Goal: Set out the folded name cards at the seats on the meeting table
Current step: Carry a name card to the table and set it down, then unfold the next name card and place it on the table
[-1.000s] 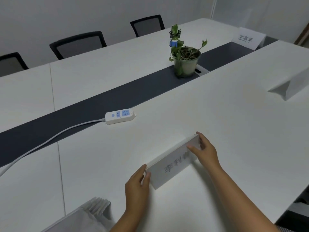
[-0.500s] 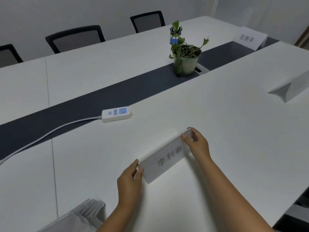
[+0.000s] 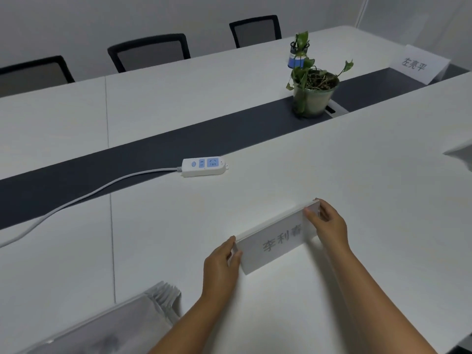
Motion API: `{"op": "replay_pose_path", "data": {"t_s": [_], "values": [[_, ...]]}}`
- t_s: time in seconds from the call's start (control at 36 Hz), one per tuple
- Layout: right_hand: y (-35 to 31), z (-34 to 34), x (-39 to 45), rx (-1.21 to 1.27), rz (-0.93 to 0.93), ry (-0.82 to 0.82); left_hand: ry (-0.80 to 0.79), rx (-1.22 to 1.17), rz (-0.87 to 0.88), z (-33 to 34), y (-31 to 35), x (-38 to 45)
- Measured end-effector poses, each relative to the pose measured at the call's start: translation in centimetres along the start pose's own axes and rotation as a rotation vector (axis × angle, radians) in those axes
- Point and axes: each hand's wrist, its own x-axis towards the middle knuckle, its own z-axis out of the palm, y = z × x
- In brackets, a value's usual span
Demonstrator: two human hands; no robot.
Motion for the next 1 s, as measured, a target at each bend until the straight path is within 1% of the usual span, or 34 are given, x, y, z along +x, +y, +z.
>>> {"op": "replay_pose_path", "data": {"t_s": [0.11,0.17,0.22,0.36,0.44,0.5,0.58,0.64,0.69,0.75,0.78,0.81,0.86,0.89,0.92,1.0], "values": [[-0.2,0.0,-0.2,-0.052,-0.002,-0.002,-0.092,0.129,0.013,-0.2,-0.2,0.0],[-0.4,0.0,-0.5,-0.104,-0.015,-0.015,-0.118,0.158,-0.008,-0.4,-0.3,0.0],[-0.8,0.1,-1.1,-0.152,-0.024,-0.015,-0.109,0.157,-0.029,-0.7,-0.3,-0.3],[-1.9,0.8,-3.6,-0.281,-0.047,0.061,-0.106,0.157,-0.028,-2.5,-0.2,-2.4],[-2.8,2.2,-6.4,-0.301,-0.101,0.060,-0.077,0.062,0.036,-4.8,0.2,-5.0],[-3.3,3.5,-8.8,-0.275,-0.123,-0.011,-0.031,-0.033,0.111,-7.1,0.2,-7.4],[-4.3,6.0,-13.2,-0.206,-0.140,-0.187,0.081,-0.131,0.239,-11.5,0.2,-11.1],[-4.9,7.8,-16.0,-0.174,-0.173,-0.302,0.249,-0.097,0.319,-14.3,-0.5,-12.9],[-5.4,9.6,-18.4,-0.156,-0.196,-0.413,0.472,-0.019,0.367,-16.8,-1.5,-14.4],[-5.8,11.4,-20.2,-0.158,-0.202,-0.497,0.647,0.053,0.328,-19.1,-2.8,-15.5],[-6.0,12.2,-20.8,-0.165,-0.206,-0.523,0.700,0.072,0.264,-20.2,-3.5,-15.8],[-6.2,13.0,-21.3,-0.174,-0.205,-0.541,0.728,0.073,0.164,-21.2,-4.2,-16.1],[-6.5,14.4,-22.1,-0.184,-0.189,-0.562,0.703,0.032,-0.053,-23.0,-5.6,-16.2],[-6.5,14.9,-22.4,-0.190,-0.186,-0.569,0.661,0.011,-0.123,-23.8,-6.1,-16.2],[-6.5,15.3,-22.6,-0.197,-0.191,-0.572,0.610,-0.010,-0.159,-24.3,-6.6,-16.1],[-6.4,15.9,-23.1,-0.201,-0.201,-0.540,0.504,-0.079,-0.170,-24.9,-7.4,-15.9]]}}
